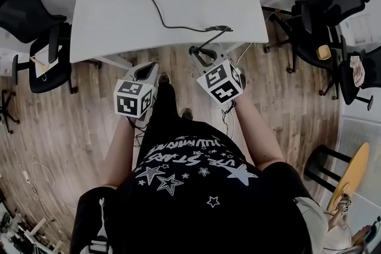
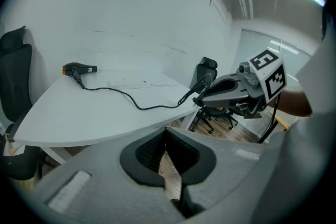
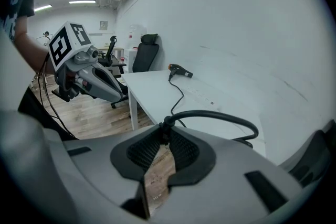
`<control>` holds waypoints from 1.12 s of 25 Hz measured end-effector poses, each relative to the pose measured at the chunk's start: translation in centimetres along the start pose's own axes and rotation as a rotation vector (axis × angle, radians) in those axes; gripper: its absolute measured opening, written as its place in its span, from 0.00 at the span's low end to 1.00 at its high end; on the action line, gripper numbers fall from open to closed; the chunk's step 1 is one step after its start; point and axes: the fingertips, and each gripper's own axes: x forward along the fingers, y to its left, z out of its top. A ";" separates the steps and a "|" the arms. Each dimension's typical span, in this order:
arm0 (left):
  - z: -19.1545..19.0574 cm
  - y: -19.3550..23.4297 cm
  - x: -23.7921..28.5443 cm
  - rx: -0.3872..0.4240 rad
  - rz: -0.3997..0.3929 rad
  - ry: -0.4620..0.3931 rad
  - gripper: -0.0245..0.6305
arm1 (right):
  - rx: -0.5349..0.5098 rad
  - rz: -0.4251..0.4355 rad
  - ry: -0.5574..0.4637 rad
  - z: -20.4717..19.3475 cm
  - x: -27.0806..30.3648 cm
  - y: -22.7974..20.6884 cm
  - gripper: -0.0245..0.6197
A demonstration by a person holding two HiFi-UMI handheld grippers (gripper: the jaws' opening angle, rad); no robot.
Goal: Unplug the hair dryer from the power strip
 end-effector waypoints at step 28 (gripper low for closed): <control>-4.4 -6.3 -4.4 -0.002 0.011 -0.028 0.05 | 0.032 0.041 -0.044 -4.0 -5.3 6.2 0.14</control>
